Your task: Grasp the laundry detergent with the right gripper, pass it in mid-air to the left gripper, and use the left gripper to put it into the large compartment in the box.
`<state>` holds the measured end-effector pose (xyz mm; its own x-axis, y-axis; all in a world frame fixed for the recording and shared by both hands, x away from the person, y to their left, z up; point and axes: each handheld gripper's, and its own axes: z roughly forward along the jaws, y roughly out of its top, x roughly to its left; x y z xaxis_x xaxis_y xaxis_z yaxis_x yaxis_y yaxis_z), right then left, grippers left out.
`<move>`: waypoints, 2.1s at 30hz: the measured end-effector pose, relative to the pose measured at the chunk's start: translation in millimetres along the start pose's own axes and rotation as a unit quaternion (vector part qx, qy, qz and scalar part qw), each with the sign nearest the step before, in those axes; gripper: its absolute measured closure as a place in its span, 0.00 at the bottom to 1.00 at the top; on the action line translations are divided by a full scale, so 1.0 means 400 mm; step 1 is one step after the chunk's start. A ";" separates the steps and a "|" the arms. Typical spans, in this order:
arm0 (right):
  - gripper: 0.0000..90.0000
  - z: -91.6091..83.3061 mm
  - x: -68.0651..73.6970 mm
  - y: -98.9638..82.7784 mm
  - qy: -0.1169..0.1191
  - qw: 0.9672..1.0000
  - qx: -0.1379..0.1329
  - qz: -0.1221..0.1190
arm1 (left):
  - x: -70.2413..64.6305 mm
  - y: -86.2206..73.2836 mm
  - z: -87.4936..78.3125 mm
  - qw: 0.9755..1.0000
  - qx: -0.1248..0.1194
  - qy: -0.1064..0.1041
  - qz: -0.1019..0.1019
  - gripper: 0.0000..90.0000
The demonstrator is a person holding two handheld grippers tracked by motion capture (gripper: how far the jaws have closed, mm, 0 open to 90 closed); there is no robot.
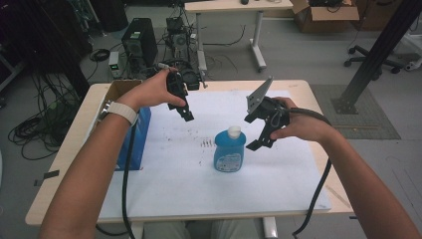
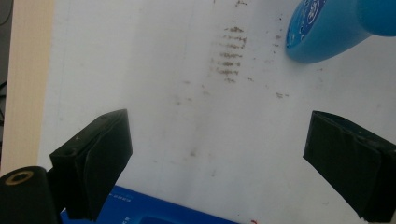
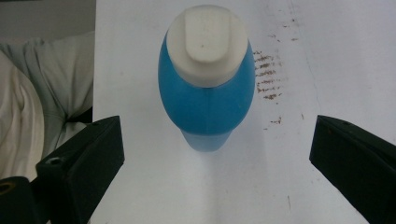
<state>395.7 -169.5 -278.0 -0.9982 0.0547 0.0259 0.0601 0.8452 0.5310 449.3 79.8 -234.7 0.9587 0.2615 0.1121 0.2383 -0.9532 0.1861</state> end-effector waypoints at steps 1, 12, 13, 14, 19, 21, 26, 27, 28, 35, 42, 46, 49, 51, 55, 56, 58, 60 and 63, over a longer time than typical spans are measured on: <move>0.03 0.003 0.000 -0.002 0.000 1.000 -0.001 0.001 | 0.000 0.001 0.000 1.000 0.001 0.000 0.001 0.09; 0.03 0.038 0.000 -0.033 -0.001 1.000 -0.012 0.006 | 0.000 0.000 0.001 1.000 -0.003 0.000 0.001 0.09; 0.03 0.040 0.000 -0.036 0.000 1.000 -0.017 0.007 | 0.000 0.000 0.000 1.000 -0.001 -0.001 0.000 0.09; 0.03 0.043 0.000 -0.039 0.000 1.000 -0.020 0.006 | 0.001 -0.001 0.001 1.000 -0.002 0.000 0.000 0.09; 0.03 0.065 0.001 -0.053 0.003 1.000 -0.016 0.008 | 0.000 -0.001 0.001 1.000 0.000 0.000 0.001 0.09; 0.03 0.073 0.000 -0.057 0.004 1.000 -0.019 0.009 | 0.000 -0.002 0.002 1.000 -0.001 0.001 0.001 0.09; 0.03 0.088 -0.002 -0.065 0.009 1.000 -0.021 0.007 | 0.002 -0.004 0.001 1.000 0.000 0.000 0.000 0.09; 0.03 0.090 -0.002 -0.067 0.008 1.000 -0.023 0.006 | 0.002 -0.004 0.001 1.000 -0.001 0.000 -0.001 0.09; 0.03 0.091 -0.002 -0.068 0.008 1.000 -0.025 0.007 | 0.002 -0.004 0.001 1.000 -0.001 0.000 -0.001 0.09; 0.03 0.098 -0.001 -0.085 0.006 0.999 -0.036 0.015 | 0.004 -0.005 0.002 1.000 -0.002 -0.001 -0.001 0.09; 0.03 0.118 0.001 -0.110 0.010 0.998 -0.060 0.019 | 0.002 -0.003 0.005 1.000 -0.001 -0.001 0.000 0.09; 0.03 0.128 0.002 -0.117 0.013 0.997 -0.071 0.018 | 0.001 0.000 0.007 1.000 0.001 -0.002 0.000 0.09; 0.03 0.131 0.002 -0.121 0.013 0.997 -0.078 0.017 | 0.001 0.001 0.009 1.000 0.000 -0.001 0.000 0.09; 0.03 0.132 0.001 -0.126 0.011 0.996 -0.092 0.017 | 0.001 0.001 0.010 1.000 0.003 -0.002 0.000 0.09; 0.03 0.134 0.001 -0.135 0.011 0.993 -0.114 0.018 | 0.003 -0.001 0.013 1.000 0.005 -0.004 -0.001 0.09; 0.03 0.135 0.002 -0.137 0.010 0.993 -0.117 0.020 | 0.003 -0.002 0.015 1.000 0.003 -0.004 -0.002 0.09; 0.03 0.139 0.002 -0.142 0.012 0.991 -0.130 0.018 | 0.004 -0.004 0.015 1.000 0.005 -0.004 -0.003 0.09; 0.03 0.143 0.002 -0.145 0.010 0.991 -0.135 0.016 | 0.004 -0.006 0.016 1.000 0.003 -0.004 -0.004 0.09; 0.02 0.147 -0.001 -0.149 0.010 0.990 -0.141 0.020 | 0.004 -0.006 0.016 1.000 0.003 -0.005 -0.004 0.09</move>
<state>393.0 -188.7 -359.6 -0.9951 0.0727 0.0666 0.0981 0.6603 0.7446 451.2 81.7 -241.1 0.9581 0.2679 0.1014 0.2470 -0.9520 0.1807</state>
